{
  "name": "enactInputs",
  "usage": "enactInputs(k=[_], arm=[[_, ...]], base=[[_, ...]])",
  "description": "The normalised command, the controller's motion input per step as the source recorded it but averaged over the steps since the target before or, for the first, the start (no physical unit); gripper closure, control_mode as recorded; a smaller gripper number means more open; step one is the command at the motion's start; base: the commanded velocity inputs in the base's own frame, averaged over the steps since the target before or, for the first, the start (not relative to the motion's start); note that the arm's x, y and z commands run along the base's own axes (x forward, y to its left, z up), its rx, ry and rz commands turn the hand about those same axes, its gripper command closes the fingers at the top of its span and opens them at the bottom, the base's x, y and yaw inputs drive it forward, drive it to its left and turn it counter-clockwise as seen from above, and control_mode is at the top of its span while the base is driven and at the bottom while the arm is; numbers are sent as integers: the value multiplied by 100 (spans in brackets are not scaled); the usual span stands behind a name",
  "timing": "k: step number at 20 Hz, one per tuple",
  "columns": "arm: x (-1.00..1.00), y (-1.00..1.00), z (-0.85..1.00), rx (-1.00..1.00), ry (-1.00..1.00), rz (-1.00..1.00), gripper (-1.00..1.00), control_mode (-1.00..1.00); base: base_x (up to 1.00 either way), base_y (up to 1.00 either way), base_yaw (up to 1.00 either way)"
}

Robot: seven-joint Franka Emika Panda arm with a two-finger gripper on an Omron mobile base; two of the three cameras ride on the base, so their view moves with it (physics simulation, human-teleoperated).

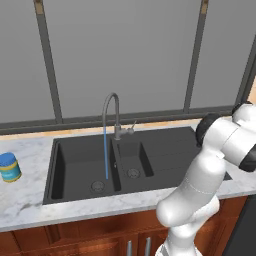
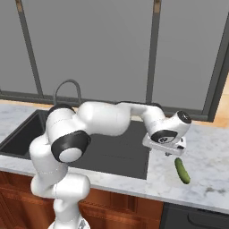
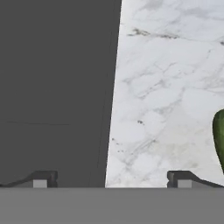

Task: Turn on the sink faucet. Then move the cucumber from the counter to the sink. Turn off the sink. Move the vegetable from the sink to the pot next to the stove. Finally move the pot to the rear left burner.

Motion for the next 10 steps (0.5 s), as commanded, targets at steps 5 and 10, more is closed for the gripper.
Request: enactInputs(k=[5, 10], arm=[[-9, -61, -38, -8, 0, 6, -100, -100], [-1, -76, -17, -1, 0, 7, -100, -100]], base=[[0, 0, 0], [0, 0, 0]])
